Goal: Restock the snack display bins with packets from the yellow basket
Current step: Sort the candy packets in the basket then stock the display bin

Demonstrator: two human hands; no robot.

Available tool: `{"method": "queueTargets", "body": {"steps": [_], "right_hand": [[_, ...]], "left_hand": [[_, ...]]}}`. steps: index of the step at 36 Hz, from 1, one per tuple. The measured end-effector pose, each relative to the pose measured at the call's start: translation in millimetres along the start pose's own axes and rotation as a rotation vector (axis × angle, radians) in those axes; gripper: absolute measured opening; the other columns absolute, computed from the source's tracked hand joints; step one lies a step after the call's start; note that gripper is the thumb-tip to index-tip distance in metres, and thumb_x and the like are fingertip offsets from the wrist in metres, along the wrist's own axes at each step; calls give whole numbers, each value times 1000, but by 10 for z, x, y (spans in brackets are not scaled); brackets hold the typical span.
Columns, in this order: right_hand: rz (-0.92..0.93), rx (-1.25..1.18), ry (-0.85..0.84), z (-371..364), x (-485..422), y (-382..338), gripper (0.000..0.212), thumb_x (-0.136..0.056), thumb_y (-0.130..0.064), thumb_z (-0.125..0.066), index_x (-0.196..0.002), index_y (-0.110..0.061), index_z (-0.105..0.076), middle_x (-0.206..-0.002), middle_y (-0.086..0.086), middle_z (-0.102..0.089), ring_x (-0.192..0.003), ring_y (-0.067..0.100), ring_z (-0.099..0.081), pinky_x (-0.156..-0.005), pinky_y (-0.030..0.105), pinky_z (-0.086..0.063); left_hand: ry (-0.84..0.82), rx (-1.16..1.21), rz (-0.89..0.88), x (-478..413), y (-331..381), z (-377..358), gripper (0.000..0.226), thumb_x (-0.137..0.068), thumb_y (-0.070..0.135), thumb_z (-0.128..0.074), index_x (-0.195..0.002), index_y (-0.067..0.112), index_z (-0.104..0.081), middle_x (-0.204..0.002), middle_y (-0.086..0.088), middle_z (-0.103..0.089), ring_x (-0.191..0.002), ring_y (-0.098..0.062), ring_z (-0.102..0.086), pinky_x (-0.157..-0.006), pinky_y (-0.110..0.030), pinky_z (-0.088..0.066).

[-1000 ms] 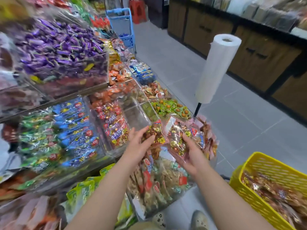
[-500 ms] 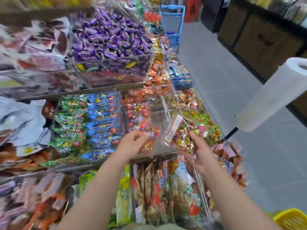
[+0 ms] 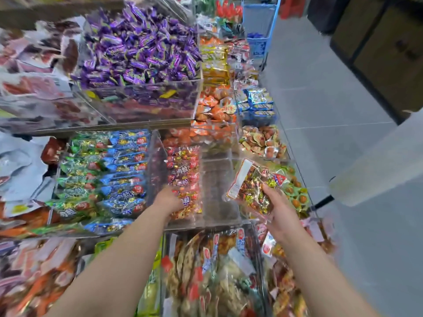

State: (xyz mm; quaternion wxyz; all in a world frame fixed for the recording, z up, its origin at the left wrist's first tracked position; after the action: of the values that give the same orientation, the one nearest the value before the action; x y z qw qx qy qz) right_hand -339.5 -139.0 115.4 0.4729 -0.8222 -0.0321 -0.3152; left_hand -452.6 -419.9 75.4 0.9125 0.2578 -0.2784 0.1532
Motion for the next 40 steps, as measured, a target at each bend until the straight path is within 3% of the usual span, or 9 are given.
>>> {"method": "queueTargets", "body": {"steps": [3, 6, 10, 19, 25, 30, 34, 38, 40], "right_hand": [[-13, 10, 24, 86, -49, -7, 52, -65, -42, -73, -110, -19, -59, -90, -10, -72, -82, 8, -69, -72, 34, -58], [3, -16, -9, 96, -65, -42, 50, -73, -36, -69, -115, -13, -58, -89, -5, -74, -80, 10, -71, -65, 30, -57], [14, -48, -29, 86, -27, -72, 28, -80, -31, -64, -106, -27, -56, -75, -18, -72, -67, -1, -69, -52, 19, -53], [14, 24, 63, 128, 27, 29, 55, -79, -41, -62, -130, -28, -45, -99, -26, -63, -79, -14, -59, -71, 15, -52], [11, -2, 40, 16, 98, 79, 82, -68, -46, -67, -139, -13, -42, -140, 7, -48, -125, 26, -48, -101, 41, -40], [49, 24, 115, 5, 161, 65, 77, -68, -47, -66, -132, -8, -48, -130, 18, -56, -117, 34, -56, -97, 52, -45], [45, 5, 93, 20, 141, 123, 47, -84, -34, -60, -126, -13, -53, -93, -10, -73, -78, 2, -69, -55, 18, -54], [67, 21, 155, 43, 156, 117, 46, -90, -33, -57, -130, -12, -50, -118, 8, -64, -106, 21, -62, -80, 36, -54], [45, 2, 141, 35, 156, 128, 34, -90, -31, -56, -122, -17, -54, -104, -2, -70, -94, 11, -67, -71, 32, -56]], "left_hand": [[96, -149, -42, -74, 94, -5, 116, -79, -1, -67, -149, 26, 23, -140, -21, -45, -86, -22, -63, -55, -24, -45], [274, -542, -213, -8, 371, 33, 109, -77, 1, -64, -151, 33, 10, -148, -20, -19, -125, -35, -41, -85, -39, -47], [243, -935, -398, -27, 630, -156, 86, -75, 14, -62, -147, 27, -16, -145, -15, -22, -134, -34, -23, -112, -46, -24], [155, -930, -388, -207, 638, -268, 59, -71, 13, -63, -124, 19, -39, -125, -8, -47, -121, -28, -44, -107, -56, -26], [147, -944, -424, -256, 554, -312, 76, -68, 30, -74, -129, 23, -30, -131, -10, -35, -126, -30, -34, -103, -54, -28], [100, -870, -358, -248, 461, -386, 90, -66, 38, -74, -134, 25, -17, -131, -13, -40, -125, -34, -35, -103, -65, -23], [115, -881, -332, -284, 363, -444, 114, -70, 29, -71, -148, 30, 13, -141, -15, -25, -133, -34, -22, -108, -64, -15], [194, -800, -332, -359, 438, -335, 111, -72, 40, -72, -146, 27, 10, -137, -11, -22, -131, -31, -22, -107, -60, -17], [266, -796, -350, -389, 512, -255, 107, -72, 46, -72, -142, 26, 7, -135, -10, -23, -128, -29, -24, -107, -59, -19]]}}
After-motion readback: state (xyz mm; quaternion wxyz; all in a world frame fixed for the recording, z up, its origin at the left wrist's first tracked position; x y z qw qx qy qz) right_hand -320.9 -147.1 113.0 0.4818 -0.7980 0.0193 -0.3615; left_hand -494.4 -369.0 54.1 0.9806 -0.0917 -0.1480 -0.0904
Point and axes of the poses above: each hand's wrist, its own x-axis away from the middle knuckle, its own z-axis out of the back of the hand, y = z × x, the point moved 9 cm from there along -x, towards the middle knuckle
